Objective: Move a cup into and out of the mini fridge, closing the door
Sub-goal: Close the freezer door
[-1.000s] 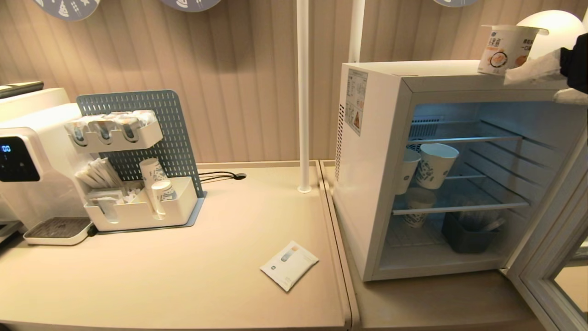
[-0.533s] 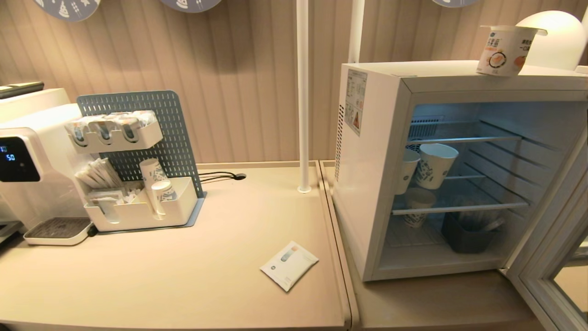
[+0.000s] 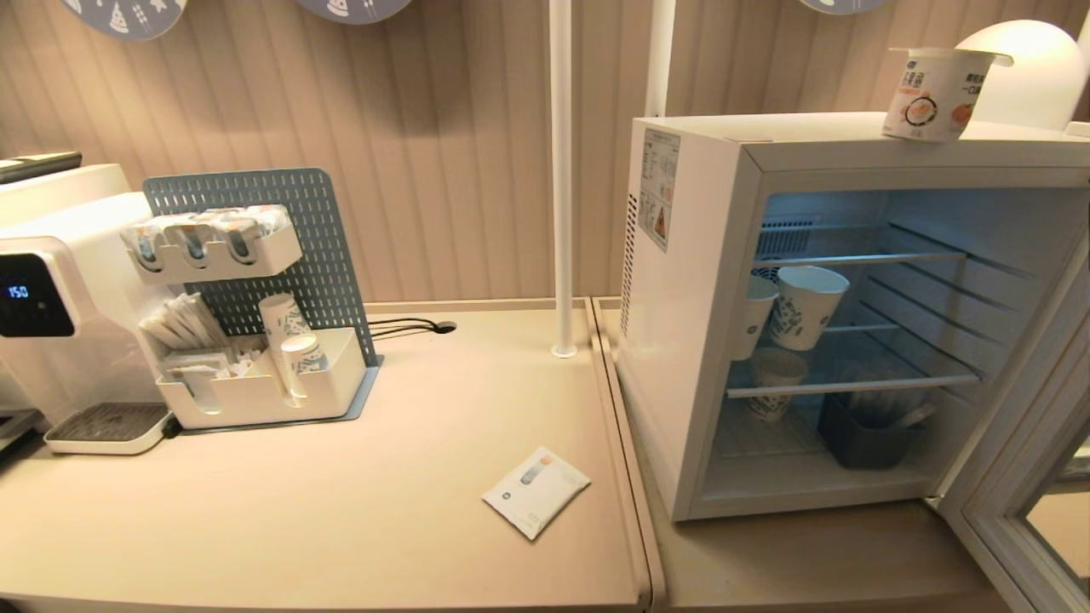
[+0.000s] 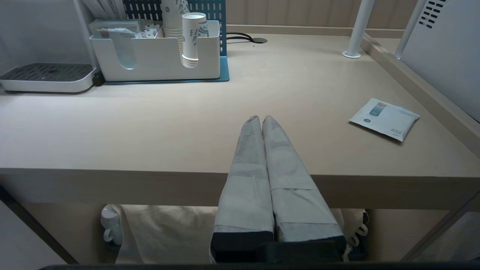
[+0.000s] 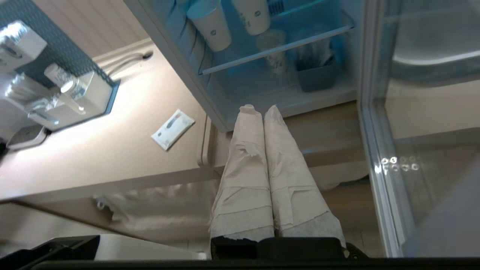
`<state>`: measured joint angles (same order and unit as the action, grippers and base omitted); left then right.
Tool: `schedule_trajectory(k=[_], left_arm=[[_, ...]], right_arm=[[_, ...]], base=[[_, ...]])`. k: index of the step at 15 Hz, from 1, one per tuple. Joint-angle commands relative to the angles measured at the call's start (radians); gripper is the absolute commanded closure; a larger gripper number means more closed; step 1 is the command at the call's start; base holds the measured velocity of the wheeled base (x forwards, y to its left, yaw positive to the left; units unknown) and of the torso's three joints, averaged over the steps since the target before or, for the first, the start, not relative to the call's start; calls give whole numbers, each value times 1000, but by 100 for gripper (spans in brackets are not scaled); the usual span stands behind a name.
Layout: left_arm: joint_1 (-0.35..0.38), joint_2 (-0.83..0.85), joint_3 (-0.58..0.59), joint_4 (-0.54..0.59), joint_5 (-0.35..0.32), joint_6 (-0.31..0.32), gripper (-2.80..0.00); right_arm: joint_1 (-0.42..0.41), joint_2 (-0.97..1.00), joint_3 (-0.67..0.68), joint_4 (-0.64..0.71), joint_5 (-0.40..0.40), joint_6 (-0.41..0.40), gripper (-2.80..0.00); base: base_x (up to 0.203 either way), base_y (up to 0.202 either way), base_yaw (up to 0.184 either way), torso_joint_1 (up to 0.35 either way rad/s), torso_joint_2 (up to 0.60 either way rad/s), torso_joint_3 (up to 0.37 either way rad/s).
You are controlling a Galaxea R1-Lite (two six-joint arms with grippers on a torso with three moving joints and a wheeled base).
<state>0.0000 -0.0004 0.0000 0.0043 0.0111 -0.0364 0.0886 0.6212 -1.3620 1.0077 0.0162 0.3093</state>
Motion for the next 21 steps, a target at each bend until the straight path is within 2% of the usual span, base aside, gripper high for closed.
schedule_trajectory(k=[1, 2, 3, 4, 6, 8, 9, 12, 13, 15, 16, 19, 21], left_arm=[[0, 0, 2, 0, 1, 0, 0], [0, 0, 2, 0, 1, 0, 0], [0, 0, 2, 0, 1, 0, 0], [0, 0, 2, 0, 1, 0, 0], [0, 0, 2, 0, 1, 0, 0], [0, 0, 2, 0, 1, 0, 0], [0, 0, 2, 0, 1, 0, 0], [0, 0, 2, 0, 1, 0, 0], [0, 0, 2, 0, 1, 0, 0], [0, 0, 2, 0, 0, 0, 0], [0, 0, 2, 0, 1, 0, 0], [0, 0, 2, 0, 1, 0, 0], [0, 0, 2, 0, 1, 0, 0]], right_arm=[[-151, -179, 31, 1, 55, -31, 0], [-237, -240, 52, -7, 91, -48, 0], [-282, -306, 82, -27, 126, -69, 0], [-303, -341, 107, -62, 151, -92, 0], [-298, -345, 206, -281, 174, -136, 0], [-278, -344, 307, -412, 179, -236, 0], [-251, -344, 339, -413, 181, -286, 0], [-90, -364, 375, -386, 165, -301, 0], [-72, -396, 415, -386, 144, -304, 0], [-77, -508, 577, -480, 118, -314, 0], [-79, -549, 685, -574, 107, -325, 0], [-82, -597, 1048, -919, 6, -365, 0], [-83, -611, 1262, -1074, -27, -381, 0]], base=[[0, 0, 0, 0, 0, 0], [0, 0, 0, 0, 0, 0], [0, 0, 0, 0, 0, 0], [0, 0, 0, 0, 0, 0], [0, 0, 0, 0, 0, 0], [0, 0, 0, 0, 0, 0], [0, 0, 0, 0, 0, 0], [0, 0, 0, 0, 0, 0], [0, 0, 0, 0, 0, 0], [0, 0, 0, 0, 0, 0], [0, 0, 0, 0, 0, 0], [0, 0, 0, 0, 0, 0], [0, 0, 0, 0, 0, 0]])
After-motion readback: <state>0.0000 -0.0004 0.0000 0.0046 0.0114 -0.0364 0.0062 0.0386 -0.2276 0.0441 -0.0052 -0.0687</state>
